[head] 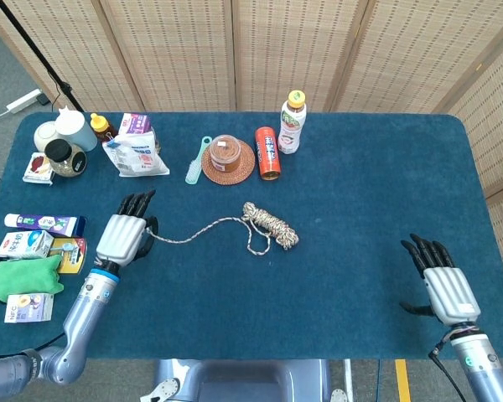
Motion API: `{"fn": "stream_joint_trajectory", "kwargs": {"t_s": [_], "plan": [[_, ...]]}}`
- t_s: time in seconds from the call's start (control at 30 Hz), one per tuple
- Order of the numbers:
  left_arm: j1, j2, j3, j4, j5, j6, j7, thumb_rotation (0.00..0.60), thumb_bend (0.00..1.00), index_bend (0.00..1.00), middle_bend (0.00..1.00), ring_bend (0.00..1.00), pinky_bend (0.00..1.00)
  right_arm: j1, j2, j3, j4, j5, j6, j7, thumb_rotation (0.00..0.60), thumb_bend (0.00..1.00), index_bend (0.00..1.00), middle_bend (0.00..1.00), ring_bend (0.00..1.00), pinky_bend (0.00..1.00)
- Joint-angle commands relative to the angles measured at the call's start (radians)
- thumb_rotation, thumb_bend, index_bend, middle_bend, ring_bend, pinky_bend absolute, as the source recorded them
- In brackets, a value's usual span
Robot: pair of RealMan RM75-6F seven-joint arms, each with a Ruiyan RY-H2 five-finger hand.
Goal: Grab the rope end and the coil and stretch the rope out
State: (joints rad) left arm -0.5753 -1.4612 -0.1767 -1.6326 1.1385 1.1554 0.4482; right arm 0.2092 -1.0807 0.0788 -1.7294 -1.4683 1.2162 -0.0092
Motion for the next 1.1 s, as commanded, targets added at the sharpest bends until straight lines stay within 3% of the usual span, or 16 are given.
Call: {"fn": "stream_joint_trajectory", "kwargs": {"t_s": [0.03,0.23,0.43,1.1], "plan": [[0.003,0.038,-0.014,-0.040,0.006,0.019,0.008,0.600,0.45,0.57,0.00,0.00,0.00,0.106,-0.006,0.040,0.043,0.006,-0.115,0.047,0.600,0.00,0.00,0.00,0.00,0.00],[0.012,0.096,-0.026,-0.094,0.014,0.049,0.017,0.600,0.45,0.57,0.00,0.00,0.00,0.232,-0.039,0.084,0.083,0.040,-0.268,0.116,0.600,0.00,0.00,0.00,0.00,0.00],[0.017,0.153,-0.044,-0.132,0.019,0.065,-0.001,0.600,0.45,0.57,0.00,0.00,0.00,0.321,-0.115,0.116,0.119,0.143,-0.363,0.069,0.600,0.00,0.00,0.00,0.00,0.00],[0.055,0.453,-0.187,-0.354,-0.012,0.193,-0.009,0.600,0.45,0.57,0.00,0.00,0.00,0.420,-0.288,0.153,0.096,0.382,-0.367,-0.046,0.600,0.00,0.00,0.00,0.00,0.00]]}}
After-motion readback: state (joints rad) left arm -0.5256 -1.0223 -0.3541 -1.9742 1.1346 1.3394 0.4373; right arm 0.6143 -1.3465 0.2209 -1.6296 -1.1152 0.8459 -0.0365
